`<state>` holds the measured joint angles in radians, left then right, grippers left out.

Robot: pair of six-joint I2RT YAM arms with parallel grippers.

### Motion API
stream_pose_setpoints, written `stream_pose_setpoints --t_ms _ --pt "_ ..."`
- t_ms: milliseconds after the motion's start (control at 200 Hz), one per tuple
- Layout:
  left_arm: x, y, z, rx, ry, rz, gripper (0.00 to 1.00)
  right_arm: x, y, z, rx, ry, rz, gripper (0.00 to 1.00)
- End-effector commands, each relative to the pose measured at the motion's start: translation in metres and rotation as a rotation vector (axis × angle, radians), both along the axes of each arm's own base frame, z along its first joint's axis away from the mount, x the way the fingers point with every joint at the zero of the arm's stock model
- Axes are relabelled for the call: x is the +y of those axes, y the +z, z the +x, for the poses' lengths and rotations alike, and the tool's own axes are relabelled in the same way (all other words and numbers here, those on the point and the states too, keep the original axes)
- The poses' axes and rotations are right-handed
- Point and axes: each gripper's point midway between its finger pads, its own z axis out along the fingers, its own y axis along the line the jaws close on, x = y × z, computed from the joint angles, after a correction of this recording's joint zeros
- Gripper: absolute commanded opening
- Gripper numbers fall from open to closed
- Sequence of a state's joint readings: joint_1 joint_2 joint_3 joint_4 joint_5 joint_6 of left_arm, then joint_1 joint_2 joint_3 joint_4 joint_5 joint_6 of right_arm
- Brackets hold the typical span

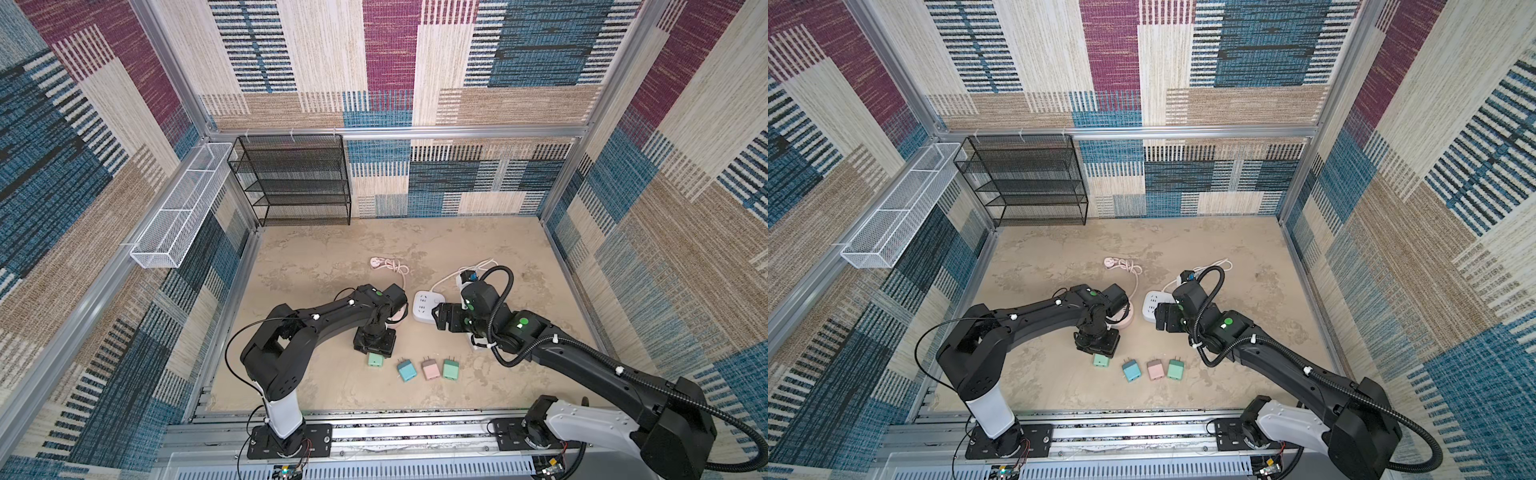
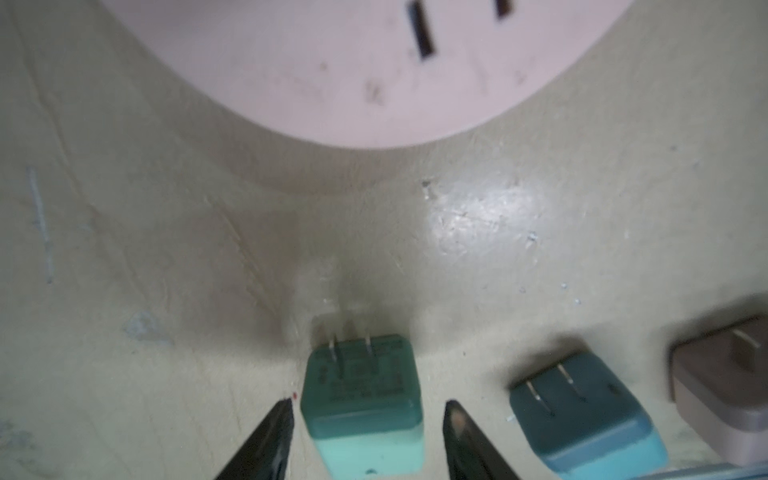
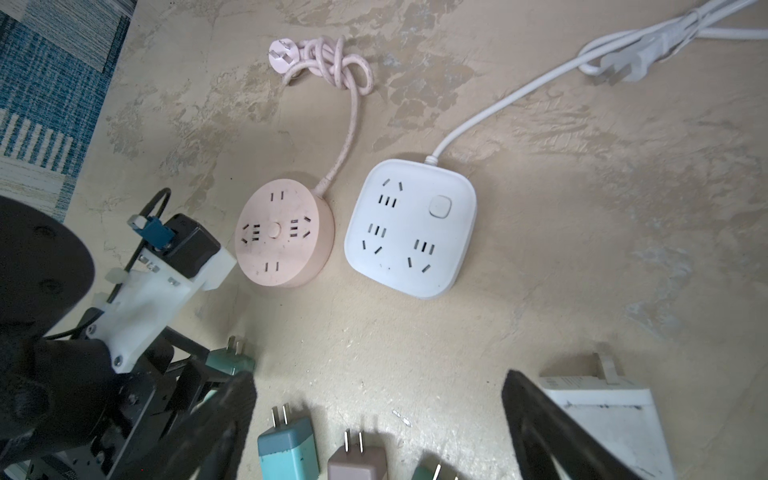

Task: Insert the plug
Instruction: 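Lower the left gripper and grasp the mint green plug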

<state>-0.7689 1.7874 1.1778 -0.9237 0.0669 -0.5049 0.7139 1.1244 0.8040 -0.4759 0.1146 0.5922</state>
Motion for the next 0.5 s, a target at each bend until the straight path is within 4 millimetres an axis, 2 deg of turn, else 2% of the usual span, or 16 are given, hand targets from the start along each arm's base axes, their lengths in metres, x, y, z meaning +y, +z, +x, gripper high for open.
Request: stream_pose_setpoints --t_ms 0,316,436,476,491 --pt "-0.003 -0.007 0.000 0.013 0.016 -0.006 0.59 0.001 0.005 0.003 -0.026 -0.006 0.019 0.95" --pt "-0.002 -0.016 -0.001 0.024 0.025 0.007 0.47 -0.003 0.005 0.002 -0.036 -0.020 0.021 0.95" --pt "-0.001 -0.017 -0.001 0.025 0.025 0.013 0.35 -0.001 0.002 0.001 -0.031 -0.013 0.030 0.95" --pt "0.000 -0.017 -0.001 0.023 0.024 0.017 0.28 0.000 0.001 0.001 -0.029 -0.011 0.032 0.95" --pt "0.000 -0.018 0.000 0.022 0.024 0.020 0.21 0.000 0.000 0.001 -0.026 -0.010 0.030 0.95"
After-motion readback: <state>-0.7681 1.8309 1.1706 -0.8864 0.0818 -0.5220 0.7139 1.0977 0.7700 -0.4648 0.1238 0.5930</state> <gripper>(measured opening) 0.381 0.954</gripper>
